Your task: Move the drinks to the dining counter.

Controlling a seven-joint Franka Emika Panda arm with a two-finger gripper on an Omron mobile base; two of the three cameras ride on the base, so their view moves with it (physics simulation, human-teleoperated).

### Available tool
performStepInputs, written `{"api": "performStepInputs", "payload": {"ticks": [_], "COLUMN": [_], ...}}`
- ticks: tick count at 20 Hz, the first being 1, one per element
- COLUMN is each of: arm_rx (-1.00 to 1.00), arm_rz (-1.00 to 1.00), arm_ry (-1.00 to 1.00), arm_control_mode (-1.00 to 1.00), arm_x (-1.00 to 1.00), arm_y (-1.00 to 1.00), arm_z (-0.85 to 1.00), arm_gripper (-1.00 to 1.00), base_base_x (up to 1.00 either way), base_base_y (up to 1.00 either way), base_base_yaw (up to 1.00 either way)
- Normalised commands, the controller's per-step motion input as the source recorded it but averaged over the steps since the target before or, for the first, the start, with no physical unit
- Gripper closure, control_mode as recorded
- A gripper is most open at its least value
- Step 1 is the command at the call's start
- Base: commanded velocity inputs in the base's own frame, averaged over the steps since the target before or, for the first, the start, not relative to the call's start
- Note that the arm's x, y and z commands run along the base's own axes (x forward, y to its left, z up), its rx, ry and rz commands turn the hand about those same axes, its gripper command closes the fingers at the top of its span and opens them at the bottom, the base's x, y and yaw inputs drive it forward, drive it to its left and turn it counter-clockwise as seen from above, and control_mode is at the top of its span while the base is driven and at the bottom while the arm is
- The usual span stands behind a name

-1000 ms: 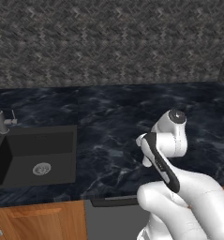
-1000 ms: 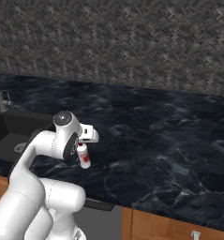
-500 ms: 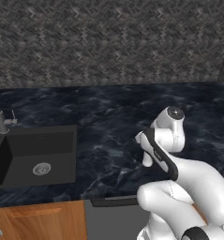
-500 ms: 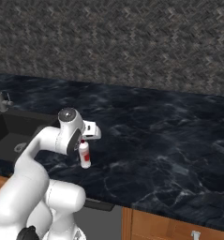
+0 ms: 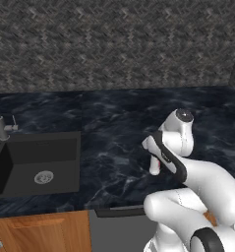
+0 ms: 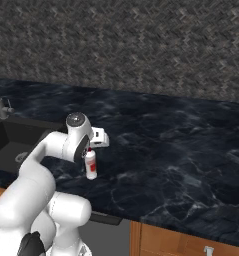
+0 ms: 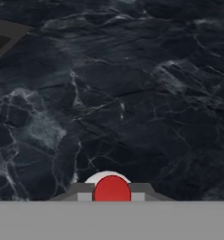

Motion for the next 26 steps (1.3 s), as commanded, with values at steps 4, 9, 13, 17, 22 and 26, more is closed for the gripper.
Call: {"api": "performStepInputs", "payload": {"ticks": [4,9,13,17,22,26], "arm_rx": [0.00,0.00,0.00,0.00,0.00,0.00], "arm_rz": [0.02,0.01,0.00,0.02,0.02,0.00], "arm_ry": [0.00,0.00,-0.02,-0.08,-0.14,-0.10], "arm_control_mode": [-1.00,-1.00,-1.00,-1.00,-1.00,-1.00], "arm_x": [0.01,-0.09,-0.17,-0.33,-0.48,-0.61], "arm_y": [0.00,0.00,0.00,0.00,0.00,0.00], "arm_z": [-0.06,0.06,0.28,0.52,0.37,0.12], "arm_gripper": [-1.00,-1.00,-1.00,-1.00,-1.00,-1.00], "base_base_x": [0.00,0.00,0.00,0.00,0.00,0.00], "base_base_y": [0.00,0.00,0.00,0.00,0.00,0.00], "base_base_yaw": [0.00,0.00,0.00,0.00,0.00,0.00]}}
